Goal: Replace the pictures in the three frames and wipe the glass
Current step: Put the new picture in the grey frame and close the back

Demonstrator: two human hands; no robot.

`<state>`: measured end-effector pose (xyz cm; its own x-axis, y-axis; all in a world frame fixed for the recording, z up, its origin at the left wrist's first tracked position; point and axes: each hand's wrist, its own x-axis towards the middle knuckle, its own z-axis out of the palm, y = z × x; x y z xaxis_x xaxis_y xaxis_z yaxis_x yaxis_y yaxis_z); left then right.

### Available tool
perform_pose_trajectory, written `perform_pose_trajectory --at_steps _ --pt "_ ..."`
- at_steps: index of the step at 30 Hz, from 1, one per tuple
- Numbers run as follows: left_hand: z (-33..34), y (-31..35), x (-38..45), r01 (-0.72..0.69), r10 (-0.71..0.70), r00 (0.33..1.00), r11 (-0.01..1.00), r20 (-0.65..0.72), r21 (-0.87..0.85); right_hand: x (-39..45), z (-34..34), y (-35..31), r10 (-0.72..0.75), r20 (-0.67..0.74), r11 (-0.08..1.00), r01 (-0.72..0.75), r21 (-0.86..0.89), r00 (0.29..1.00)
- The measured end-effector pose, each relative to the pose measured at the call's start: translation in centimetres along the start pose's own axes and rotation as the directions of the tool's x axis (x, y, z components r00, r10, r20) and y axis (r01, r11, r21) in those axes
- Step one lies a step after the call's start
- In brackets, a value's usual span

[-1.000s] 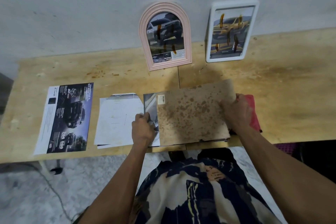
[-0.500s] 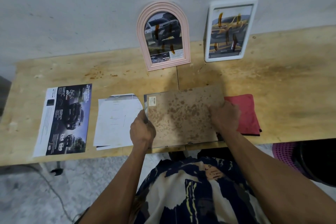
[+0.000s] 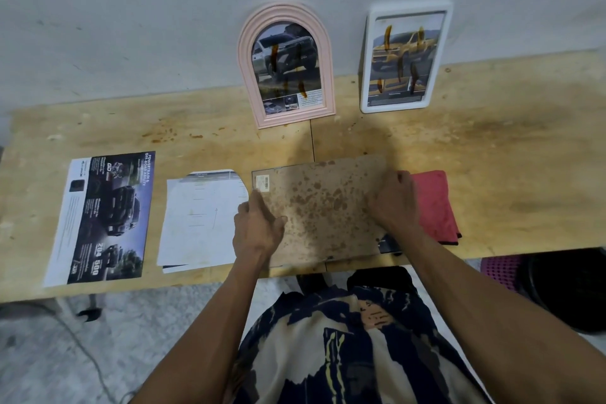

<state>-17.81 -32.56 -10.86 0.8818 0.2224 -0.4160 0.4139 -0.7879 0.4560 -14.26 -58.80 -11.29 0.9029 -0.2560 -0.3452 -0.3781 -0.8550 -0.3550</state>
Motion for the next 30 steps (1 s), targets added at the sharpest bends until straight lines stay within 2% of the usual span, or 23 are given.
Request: perform_pose_trajectory --at_steps 3,6,10,14,18,23,27,30 --pt "0.0 1.0 0.4 -0.023 0.018 0.996 0.997 0.086 0.067 1.1 -0.3 -1.1 -0.119 0.162 0.989 0.131 -0.072 0.98" --pt "0.1 1.6 1.1 0.022 -0.043 0.987 0.991 0.156 0.135 1.5 0.7 -1.2 -0.101 0.315 0.978 0.152 -0.143 0.944" --pt "0.3 1.9 1.3 0.044 -0.071 0.985 0.984 0.155 0.171 1.8 1.6 -0.5 -0.146 0.316 0.947 0.225 -0.228 0.938" --pt "0.8 2.1 1.3 0.052 -0.074 0.991 0.98 0.11 0.193 2.0 2.6 -0.1 -0.114 0.318 0.947 0.201 -0.253 0.941" --pt "1.2 2.1 1.1 0.064 -0.079 0.994 0.977 0.069 0.202 1.9 2.5 -0.6 -0.167 0.278 0.931 0.245 -0.272 0.946" --pt "1.0 2.0 1.2 0.059 -0.071 0.996 0.978 0.053 0.201 1.2 1.0 0.8 -0.331 0.408 0.819 0.474 -0.324 0.851" --pt "0.9 1.7 1.1 -0.007 -0.007 0.998 0.975 0.066 0.22 -1.0 1.2 2.3 -0.272 0.419 0.88 0.4 -0.256 0.867" --pt "0.7 1.3 0.4 -0.109 0.064 0.985 0.95 0.159 0.294 -0.8 1.1 2.1 -0.257 0.414 0.882 0.387 -0.27 0.873"
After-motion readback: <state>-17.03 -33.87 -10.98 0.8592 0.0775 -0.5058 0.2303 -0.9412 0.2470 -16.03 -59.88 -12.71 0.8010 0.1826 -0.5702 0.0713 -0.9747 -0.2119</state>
